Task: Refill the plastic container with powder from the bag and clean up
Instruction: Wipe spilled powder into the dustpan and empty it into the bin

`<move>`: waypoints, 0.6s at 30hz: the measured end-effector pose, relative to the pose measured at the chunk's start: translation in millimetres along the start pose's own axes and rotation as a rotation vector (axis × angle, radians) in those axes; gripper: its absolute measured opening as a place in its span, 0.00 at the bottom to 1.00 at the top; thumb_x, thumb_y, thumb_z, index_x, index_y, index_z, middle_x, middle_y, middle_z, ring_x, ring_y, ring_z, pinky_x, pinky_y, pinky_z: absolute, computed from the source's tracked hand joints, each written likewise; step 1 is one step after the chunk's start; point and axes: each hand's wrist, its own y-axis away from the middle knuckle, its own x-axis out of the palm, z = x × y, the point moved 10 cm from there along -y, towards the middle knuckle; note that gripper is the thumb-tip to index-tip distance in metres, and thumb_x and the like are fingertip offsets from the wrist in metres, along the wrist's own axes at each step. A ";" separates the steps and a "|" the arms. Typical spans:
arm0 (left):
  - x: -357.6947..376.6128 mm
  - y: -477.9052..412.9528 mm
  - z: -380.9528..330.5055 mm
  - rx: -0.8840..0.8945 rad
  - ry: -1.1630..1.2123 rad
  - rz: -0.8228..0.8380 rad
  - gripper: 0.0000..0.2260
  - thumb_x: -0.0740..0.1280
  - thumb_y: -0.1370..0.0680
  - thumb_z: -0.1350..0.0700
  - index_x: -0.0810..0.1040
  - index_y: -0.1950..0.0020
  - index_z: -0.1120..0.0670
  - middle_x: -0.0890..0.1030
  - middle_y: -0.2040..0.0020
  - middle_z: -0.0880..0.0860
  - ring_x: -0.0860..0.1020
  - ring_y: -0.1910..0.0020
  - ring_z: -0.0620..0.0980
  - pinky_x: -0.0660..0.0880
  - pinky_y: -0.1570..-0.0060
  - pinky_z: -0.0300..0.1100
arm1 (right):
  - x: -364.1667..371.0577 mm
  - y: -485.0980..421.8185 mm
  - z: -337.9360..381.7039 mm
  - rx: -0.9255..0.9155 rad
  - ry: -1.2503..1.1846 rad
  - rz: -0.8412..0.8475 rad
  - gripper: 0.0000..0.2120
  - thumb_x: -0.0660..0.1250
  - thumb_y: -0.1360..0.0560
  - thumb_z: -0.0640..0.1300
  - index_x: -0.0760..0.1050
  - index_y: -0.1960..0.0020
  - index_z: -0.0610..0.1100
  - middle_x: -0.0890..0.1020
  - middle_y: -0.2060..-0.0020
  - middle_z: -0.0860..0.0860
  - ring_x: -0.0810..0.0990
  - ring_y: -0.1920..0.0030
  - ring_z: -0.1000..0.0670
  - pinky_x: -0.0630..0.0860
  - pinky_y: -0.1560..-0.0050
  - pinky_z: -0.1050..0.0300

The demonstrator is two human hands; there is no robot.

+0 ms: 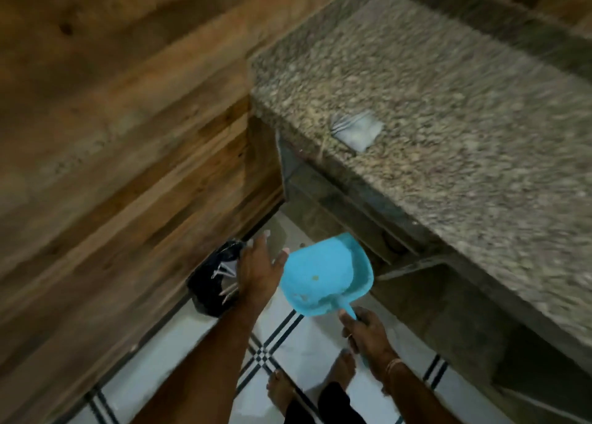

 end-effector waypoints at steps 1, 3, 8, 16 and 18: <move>-7.1 8.9 -28.5 0.046 0.005 0.001 0.32 0.69 0.24 0.38 0.71 0.25 0.53 0.77 0.30 0.60 0.75 0.32 0.62 0.74 0.36 0.56 | -13.4 10.9 2.9 0.010 -0.033 -0.014 0.14 0.70 0.20 0.51 0.80 0.48 0.39 0.79 0.68 0.47 0.73 0.73 0.53 0.70 0.74 0.59; -15.7 16.1 -73.0 0.140 -0.011 -0.027 0.36 0.63 0.27 0.32 0.73 0.26 0.53 0.78 0.32 0.60 0.76 0.34 0.62 0.75 0.37 0.56 | -33.5 27.4 11.3 0.012 -0.084 -0.048 0.18 0.70 0.21 0.56 0.80 0.54 0.40 0.77 0.72 0.49 0.71 0.76 0.54 0.68 0.75 0.60; -16.8 22.3 -174.5 0.323 -0.108 0.002 0.30 0.70 0.22 0.41 0.72 0.24 0.54 0.75 0.30 0.61 0.73 0.30 0.63 0.70 0.33 0.53 | -77.2 44.8 26.2 -0.036 -0.267 -0.078 0.22 0.70 0.22 0.61 0.80 0.56 0.41 0.76 0.74 0.50 0.69 0.76 0.54 0.65 0.74 0.60; 2.3 -30.1 -273.7 0.505 -0.197 0.029 0.31 0.69 0.20 0.43 0.69 0.23 0.59 0.73 0.28 0.65 0.71 0.29 0.66 0.69 0.31 0.56 | -108.4 36.4 49.7 -0.067 -0.399 -0.119 0.22 0.71 0.23 0.62 0.75 0.61 0.43 0.72 0.76 0.49 0.65 0.78 0.53 0.60 0.75 0.62; 5.9 -54.4 -285.6 0.535 -0.211 0.029 0.30 0.69 0.20 0.45 0.70 0.23 0.59 0.72 0.28 0.66 0.70 0.28 0.68 0.69 0.30 0.58 | -109.9 40.2 54.2 -0.072 -0.403 -0.127 0.22 0.71 0.24 0.63 0.76 0.62 0.45 0.71 0.76 0.48 0.64 0.78 0.52 0.60 0.74 0.62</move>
